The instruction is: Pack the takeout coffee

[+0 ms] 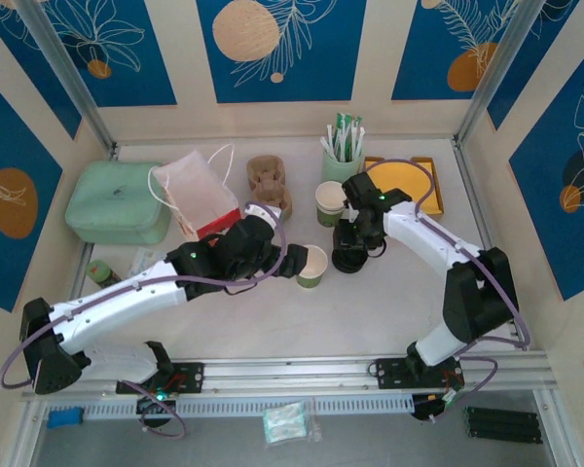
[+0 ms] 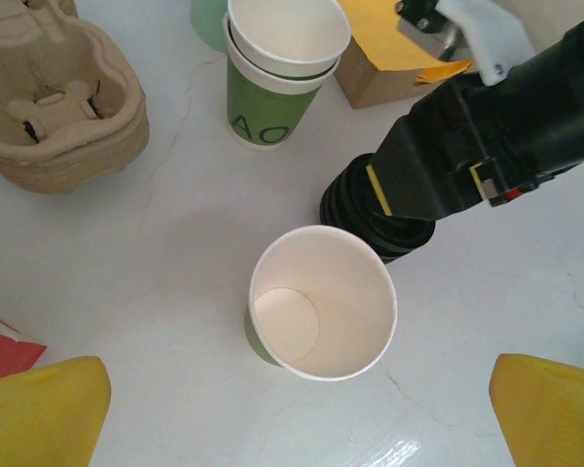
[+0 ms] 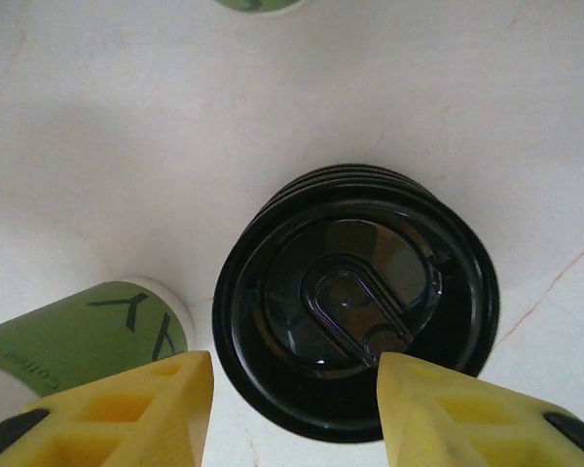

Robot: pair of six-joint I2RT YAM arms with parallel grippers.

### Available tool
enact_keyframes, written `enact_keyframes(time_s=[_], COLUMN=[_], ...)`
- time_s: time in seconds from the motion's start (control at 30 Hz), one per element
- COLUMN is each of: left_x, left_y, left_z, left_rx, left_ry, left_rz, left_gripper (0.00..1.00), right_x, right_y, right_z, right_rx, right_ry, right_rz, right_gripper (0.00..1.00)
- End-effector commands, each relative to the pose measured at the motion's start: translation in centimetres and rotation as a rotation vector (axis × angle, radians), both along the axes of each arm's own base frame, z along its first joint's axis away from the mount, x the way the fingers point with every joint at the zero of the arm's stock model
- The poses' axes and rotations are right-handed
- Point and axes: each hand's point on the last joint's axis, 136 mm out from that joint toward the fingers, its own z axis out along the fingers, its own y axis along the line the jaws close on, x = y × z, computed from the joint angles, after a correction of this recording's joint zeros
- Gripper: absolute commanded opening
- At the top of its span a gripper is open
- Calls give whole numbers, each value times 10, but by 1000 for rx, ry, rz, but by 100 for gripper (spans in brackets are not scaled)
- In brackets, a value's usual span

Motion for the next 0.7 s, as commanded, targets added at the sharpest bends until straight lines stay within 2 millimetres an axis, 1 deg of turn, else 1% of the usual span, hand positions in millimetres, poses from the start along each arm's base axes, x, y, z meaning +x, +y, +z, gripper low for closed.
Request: enact_keyframes(time_s=[0.0, 0.23, 0.37, 0.5, 0.67], left_x=[-2, -2, -2, -3, -2], left_y=[-6, -7, -7, -8, -8], left_z=[-2, -3, -3, -4, -3], left_rx=[-29, -29, -28, -28, -27], left_ry=[17, 21, 21, 25, 23], left_rz=[-7, -10, -11, -12, -12], left_gripper=[99, 100, 99, 99, 99], right_x=[4, 6, 6, 6, 4], right_y=[8, 13, 14, 14, 14], right_z=[-5, -19, -23, -19, -1], right_rx=[-13, -41, -43, -37, -21], right_ry=[10, 39, 46, 40, -3], right_rz=[40, 59, 63, 64, 62], right_gripper=[48, 47, 44, 44, 44])
